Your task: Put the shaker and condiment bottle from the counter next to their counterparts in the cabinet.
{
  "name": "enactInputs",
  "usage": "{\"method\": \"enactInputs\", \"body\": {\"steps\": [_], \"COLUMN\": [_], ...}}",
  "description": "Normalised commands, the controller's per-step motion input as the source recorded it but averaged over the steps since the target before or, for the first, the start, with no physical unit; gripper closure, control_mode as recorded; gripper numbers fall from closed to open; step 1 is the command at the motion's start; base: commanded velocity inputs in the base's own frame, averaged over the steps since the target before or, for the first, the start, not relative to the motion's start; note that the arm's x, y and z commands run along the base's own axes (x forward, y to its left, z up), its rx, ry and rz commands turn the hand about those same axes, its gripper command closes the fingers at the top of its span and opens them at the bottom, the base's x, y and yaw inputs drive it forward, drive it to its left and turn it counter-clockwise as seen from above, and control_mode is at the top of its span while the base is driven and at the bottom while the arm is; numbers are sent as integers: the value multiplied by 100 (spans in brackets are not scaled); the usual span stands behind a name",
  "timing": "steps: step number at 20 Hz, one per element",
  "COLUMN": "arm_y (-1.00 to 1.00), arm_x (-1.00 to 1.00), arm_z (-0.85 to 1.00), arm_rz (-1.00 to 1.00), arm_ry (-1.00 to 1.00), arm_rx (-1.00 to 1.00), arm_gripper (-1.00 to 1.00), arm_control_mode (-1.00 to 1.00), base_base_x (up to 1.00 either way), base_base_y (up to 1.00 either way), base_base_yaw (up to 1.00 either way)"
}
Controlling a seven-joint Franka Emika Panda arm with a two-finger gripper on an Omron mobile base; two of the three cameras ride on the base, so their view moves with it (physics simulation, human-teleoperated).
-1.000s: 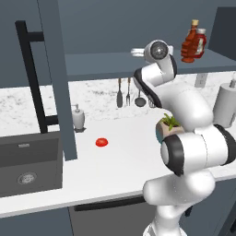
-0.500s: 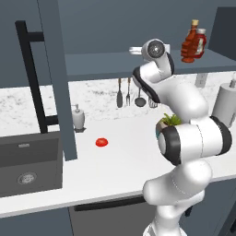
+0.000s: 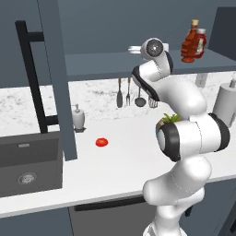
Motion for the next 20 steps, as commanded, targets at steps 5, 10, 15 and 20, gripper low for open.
{"method": "enactInputs", "body": {"steps": [5,10,15,20], "arm_y": [0,0,0,-4], "arm_x": [-1,-32,-77,-100], "arm_z": [0,4,14,10], "arm_rz": [0,0,0,0], "arm_ry": [-2,-2,-12,-16], "arm_rx": [0,0,0,0], "arm_gripper": [-100,-100,-100,-100], "arm_control_mode": [-100,-100,-100,-100], "base_base_x": [0,0,0,0], "base_base_y": [0,0,0,0], "base_base_yaw": [0,0,0,0]}}
